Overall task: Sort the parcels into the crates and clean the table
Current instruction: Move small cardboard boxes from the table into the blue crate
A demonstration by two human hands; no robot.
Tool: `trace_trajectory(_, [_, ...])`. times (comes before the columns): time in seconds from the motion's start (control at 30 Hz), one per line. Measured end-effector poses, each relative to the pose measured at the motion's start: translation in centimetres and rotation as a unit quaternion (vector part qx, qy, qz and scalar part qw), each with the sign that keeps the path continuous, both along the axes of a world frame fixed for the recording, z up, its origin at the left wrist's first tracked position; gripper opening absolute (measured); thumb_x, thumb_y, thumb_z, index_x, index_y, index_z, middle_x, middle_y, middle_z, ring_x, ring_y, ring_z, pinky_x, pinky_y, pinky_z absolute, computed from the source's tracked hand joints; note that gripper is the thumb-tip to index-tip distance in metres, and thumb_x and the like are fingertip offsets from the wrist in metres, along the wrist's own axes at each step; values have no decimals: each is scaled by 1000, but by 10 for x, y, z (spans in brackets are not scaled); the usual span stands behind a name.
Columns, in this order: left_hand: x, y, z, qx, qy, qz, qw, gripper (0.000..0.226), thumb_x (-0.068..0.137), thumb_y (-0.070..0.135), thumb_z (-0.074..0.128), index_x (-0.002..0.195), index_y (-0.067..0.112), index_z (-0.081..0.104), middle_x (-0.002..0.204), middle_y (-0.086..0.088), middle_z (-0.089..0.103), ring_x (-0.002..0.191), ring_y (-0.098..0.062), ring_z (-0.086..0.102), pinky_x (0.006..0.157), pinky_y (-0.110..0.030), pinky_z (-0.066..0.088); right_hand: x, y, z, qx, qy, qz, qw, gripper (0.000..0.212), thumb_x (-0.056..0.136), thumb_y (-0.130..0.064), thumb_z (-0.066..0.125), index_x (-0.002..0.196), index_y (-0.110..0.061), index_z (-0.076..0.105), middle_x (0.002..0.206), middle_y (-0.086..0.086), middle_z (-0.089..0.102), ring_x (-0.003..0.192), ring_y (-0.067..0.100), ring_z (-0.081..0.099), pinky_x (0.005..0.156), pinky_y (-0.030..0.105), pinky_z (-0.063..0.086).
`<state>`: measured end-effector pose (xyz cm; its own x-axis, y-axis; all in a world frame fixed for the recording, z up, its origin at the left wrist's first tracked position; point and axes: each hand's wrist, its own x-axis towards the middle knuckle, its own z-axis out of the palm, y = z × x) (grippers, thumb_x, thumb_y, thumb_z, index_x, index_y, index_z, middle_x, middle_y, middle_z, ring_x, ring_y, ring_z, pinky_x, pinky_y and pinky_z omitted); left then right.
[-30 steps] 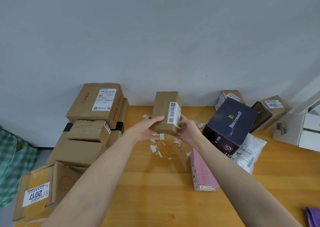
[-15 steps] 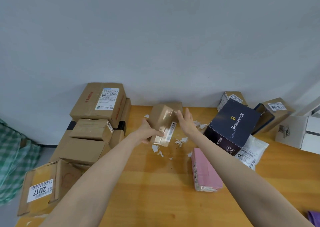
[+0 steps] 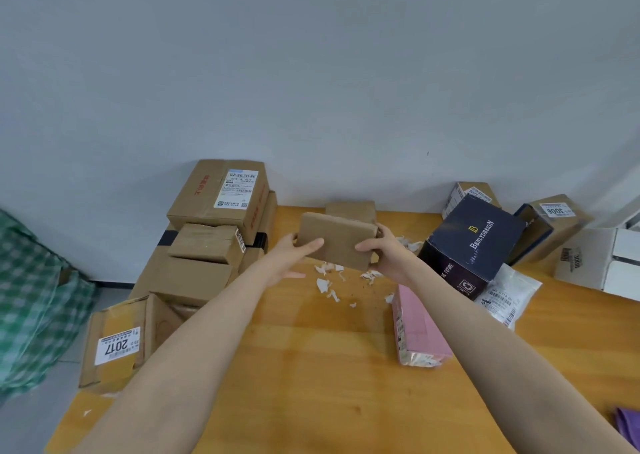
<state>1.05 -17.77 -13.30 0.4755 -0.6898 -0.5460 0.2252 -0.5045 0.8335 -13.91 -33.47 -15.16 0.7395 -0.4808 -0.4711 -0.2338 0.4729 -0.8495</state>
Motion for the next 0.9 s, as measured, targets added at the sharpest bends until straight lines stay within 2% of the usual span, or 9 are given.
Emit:
trace_trajectory(0.07, [1, 12, 1, -40, 76, 16, 996, 81, 79, 46, 66, 145, 20, 28, 151, -3, 30, 129, -28, 43, 95, -52, 48, -5, 10, 4, 11, -16, 30, 999, 86, 66, 6, 67, 141, -20, 33, 137, 9, 41, 116, 27, 46, 83, 43, 51])
trace_trajectory(0.13, [0, 25, 1, -50, 115, 33, 992, 85, 76, 56, 63, 147, 25, 26, 154, -1, 22, 136, -31, 32, 94, -50, 49, -10, 25, 8, 8, -34, 47, 998, 80, 76, 15, 59, 141, -24, 35, 138, 3, 43, 117, 24, 46, 82, 39, 50])
trace_trajectory(0.23, [-5, 43, 1, -37, 83, 41, 995, 84, 74, 64, 63, 144, 32, 30, 153, 1, 25, 137, -29, 32, 93, -46, 50, -20, 48, 7, -20, -54, 62, 996, 84, 79, 18, 56, 142, -32, 34, 139, -7, 43, 125, 21, 43, 84, 38, 51])
trace_trajectory(0.33, [-15, 64, -3, -47, 84, 32, 995, 47, 89, 37, 61, 131, 32, 39, 133, 0, 46, 124, -25, 47, 100, -47, 44, -36, 75, 0, -56, -33, 48, 997, 92, 81, 19, 52, 145, -40, 25, 138, -16, 43, 124, 21, 44, 99, 53, 44])
trace_trajectory(0.4, [-24, 77, -7, -61, 108, 37, 992, 40, 91, 20, 59, 122, 37, 40, 116, 2, 54, 117, -26, 52, 103, -47, 42, -50, 93, -5, -60, -11, 33, 998, 94, 83, 17, 52, 147, -44, 19, 136, -17, 44, 123, 21, 44, 103, 55, 40])
trace_trajectory(0.57, [-52, 107, -25, -52, 109, 17, 993, 75, 82, -3, 62, 140, 33, 30, 124, -5, 51, 116, -27, 51, 103, -49, 41, -87, 129, -23, -12, -9, 5, 1000, 89, 86, -7, 65, 149, -44, 13, 147, -11, 36, 130, 22, 41, 96, 55, 45])
trace_trajectory(0.67, [-72, 123, -29, -39, 125, -22, 991, 83, 80, -9, 62, 141, 36, 26, 127, -5, 48, 118, -27, 50, 99, -47, 44, -104, 146, -28, -26, 17, -34, 999, 73, 84, -28, 71, 144, -35, 31, 144, -5, 40, 129, 20, 43, 91, 50, 52])
trace_trajectory(0.73, [-85, 133, -28, -29, 140, -31, 989, 86, 78, 0, 71, 141, 37, 24, 133, -5, 46, 120, -25, 49, 99, -47, 44, -114, 155, -28, -78, 44, -47, 995, 59, 86, -33, 68, 138, -31, 41, 137, -3, 47, 124, 20, 48, 85, 42, 56])
trace_trajectory(0.9, [-111, 164, -27, -9, 92, 5, 996, 93, 68, 26, 81, 142, 32, 27, 135, -3, 47, 117, -24, 51, 98, -52, 45, -129, 180, -24, -95, 56, -27, 994, 69, 82, -38, 71, 141, -37, 36, 127, -2, 54, 114, 17, 53, 85, 37, 51])
